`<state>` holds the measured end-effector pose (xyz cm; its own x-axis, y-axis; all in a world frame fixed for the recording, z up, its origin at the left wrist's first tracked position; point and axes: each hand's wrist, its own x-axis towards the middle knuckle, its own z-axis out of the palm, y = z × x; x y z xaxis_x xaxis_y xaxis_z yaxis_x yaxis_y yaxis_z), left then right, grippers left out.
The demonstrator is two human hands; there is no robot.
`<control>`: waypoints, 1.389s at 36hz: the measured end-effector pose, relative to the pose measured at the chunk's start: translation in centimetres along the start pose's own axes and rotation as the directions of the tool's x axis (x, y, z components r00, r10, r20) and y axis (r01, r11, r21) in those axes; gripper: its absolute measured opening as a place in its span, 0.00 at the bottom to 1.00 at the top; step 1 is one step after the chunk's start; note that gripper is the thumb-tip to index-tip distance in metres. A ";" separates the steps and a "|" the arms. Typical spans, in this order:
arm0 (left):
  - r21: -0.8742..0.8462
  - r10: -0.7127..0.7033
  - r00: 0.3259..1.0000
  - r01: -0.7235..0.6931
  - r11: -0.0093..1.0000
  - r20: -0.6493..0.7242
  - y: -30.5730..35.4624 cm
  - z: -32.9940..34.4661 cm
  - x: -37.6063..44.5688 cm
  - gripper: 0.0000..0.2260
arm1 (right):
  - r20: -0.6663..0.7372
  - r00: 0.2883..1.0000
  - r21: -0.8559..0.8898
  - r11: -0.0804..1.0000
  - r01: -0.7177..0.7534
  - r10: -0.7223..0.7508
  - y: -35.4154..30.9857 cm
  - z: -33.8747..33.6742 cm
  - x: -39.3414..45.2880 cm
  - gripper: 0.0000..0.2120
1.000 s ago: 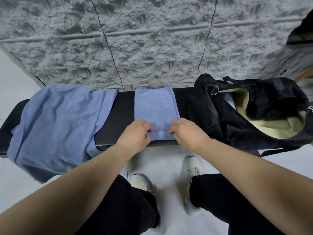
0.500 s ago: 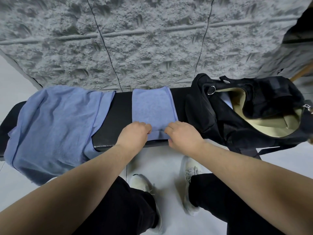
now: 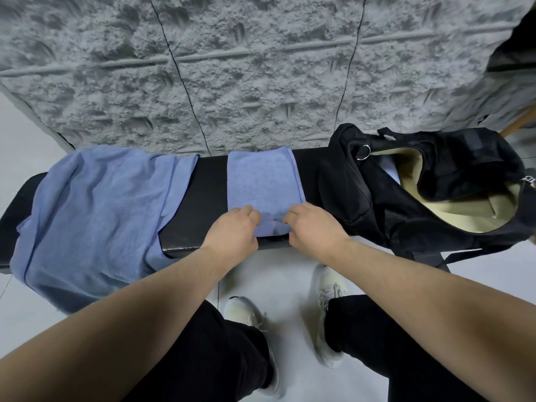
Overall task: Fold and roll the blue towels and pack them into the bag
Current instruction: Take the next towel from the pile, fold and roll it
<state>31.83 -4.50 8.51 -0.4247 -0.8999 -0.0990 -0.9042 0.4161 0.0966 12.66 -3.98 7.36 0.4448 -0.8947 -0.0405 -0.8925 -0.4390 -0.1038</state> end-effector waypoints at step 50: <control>-0.100 -0.061 0.996 0.055 0.993 -0.058 -0.4 0.0 0.3 0.13 | -0.108 0.993 0.101 0.993 0.054 -0.043 0.3 0.0 -0.1 0.10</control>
<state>32.06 -4.98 8.42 -0.3653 -0.9297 -0.0469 -0.9171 0.3508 0.1894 12.33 -4.01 7.37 0.4724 -0.8785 0.0714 -0.8548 -0.4764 -0.2057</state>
